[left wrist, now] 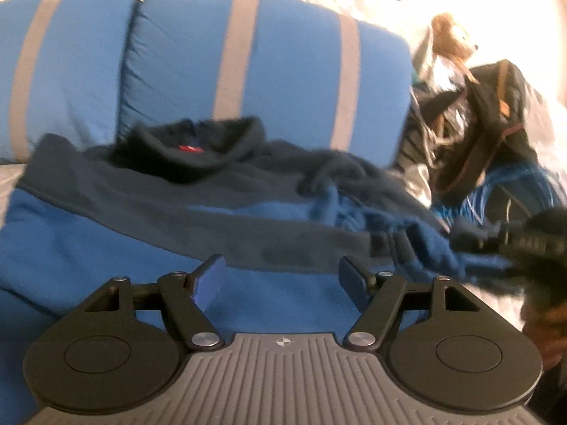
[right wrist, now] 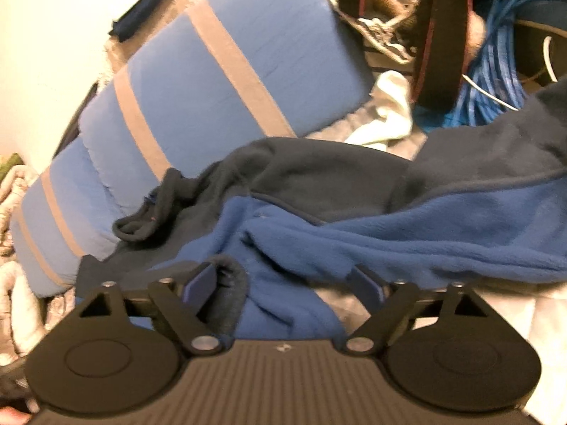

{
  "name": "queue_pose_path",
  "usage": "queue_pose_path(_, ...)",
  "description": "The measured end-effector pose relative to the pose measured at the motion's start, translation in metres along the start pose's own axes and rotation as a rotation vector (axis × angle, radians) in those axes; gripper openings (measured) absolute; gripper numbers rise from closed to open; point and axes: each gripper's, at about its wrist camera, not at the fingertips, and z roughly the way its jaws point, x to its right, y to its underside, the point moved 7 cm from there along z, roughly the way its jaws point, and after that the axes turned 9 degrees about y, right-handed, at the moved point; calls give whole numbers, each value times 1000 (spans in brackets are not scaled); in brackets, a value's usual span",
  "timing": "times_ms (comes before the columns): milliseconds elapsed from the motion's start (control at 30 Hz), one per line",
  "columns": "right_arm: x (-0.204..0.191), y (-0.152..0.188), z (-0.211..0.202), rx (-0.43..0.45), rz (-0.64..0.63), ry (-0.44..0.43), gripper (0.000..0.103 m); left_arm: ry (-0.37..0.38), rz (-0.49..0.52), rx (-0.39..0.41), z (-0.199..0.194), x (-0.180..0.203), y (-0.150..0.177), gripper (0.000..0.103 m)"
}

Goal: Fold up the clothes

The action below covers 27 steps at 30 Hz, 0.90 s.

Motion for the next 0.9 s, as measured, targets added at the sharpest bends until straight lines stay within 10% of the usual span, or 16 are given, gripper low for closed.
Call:
queue_pose_path(233, -27, 4, 7, 16, -70, -59, 65, 39, 71, -90, 26, 13, 12, 70)
queue_pose_path(900, -17, -7, -5, 134, -23, 23, 87, 84, -39, -154, 34, 8, 15, 71)
